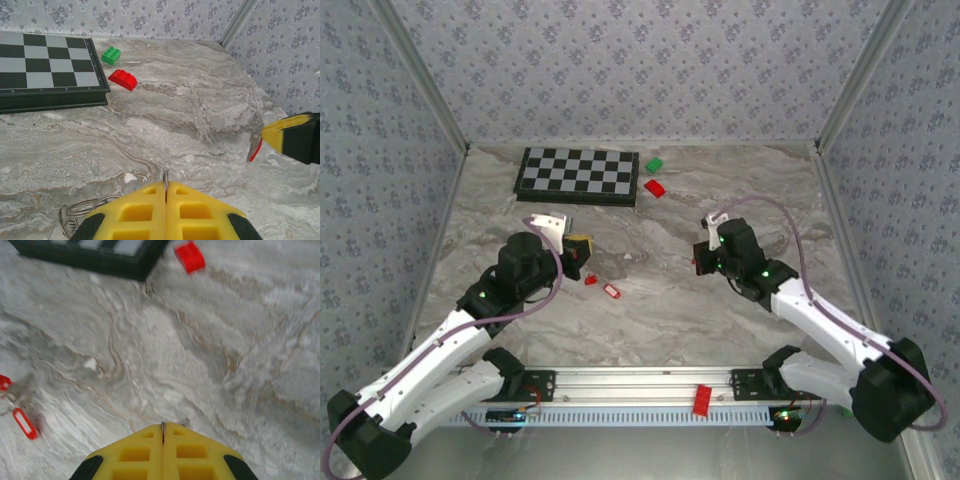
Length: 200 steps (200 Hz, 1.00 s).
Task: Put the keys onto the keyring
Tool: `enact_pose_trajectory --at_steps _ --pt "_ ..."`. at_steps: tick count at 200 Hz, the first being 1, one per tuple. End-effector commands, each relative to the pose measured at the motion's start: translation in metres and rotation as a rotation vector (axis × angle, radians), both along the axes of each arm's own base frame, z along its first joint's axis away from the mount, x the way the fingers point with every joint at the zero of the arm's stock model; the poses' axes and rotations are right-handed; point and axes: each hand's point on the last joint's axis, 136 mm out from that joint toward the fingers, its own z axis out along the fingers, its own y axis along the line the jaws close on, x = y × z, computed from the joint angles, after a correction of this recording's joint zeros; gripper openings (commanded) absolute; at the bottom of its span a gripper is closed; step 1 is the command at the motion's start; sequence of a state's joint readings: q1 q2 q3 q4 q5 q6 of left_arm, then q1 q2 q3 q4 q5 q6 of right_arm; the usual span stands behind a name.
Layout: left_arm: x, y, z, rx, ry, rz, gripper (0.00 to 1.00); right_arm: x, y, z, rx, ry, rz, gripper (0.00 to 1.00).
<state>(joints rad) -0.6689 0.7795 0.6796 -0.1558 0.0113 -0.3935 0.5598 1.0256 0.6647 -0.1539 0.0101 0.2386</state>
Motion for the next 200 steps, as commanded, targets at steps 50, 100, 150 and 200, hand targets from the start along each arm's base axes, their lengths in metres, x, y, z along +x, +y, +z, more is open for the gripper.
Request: enact_pose_trajectory --at_steps 50,100,150,200 --pt "-0.003 -0.007 0.042 -0.059 -0.088 -0.021 0.00 -0.008 0.010 0.012 0.029 -0.070 0.087 0.00" --pt "-0.013 -0.021 0.050 -0.067 -0.127 -0.115 0.00 -0.030 0.039 0.058 0.254 -0.342 0.304 0.00" --pt "-0.027 -0.037 0.055 -0.091 -0.181 -0.227 0.00 -0.051 0.055 0.105 0.394 -0.580 0.462 0.00" --pt "-0.026 -0.046 0.061 -0.079 -0.249 -0.263 0.00 -0.047 0.065 0.122 0.400 -0.552 0.502 0.00"
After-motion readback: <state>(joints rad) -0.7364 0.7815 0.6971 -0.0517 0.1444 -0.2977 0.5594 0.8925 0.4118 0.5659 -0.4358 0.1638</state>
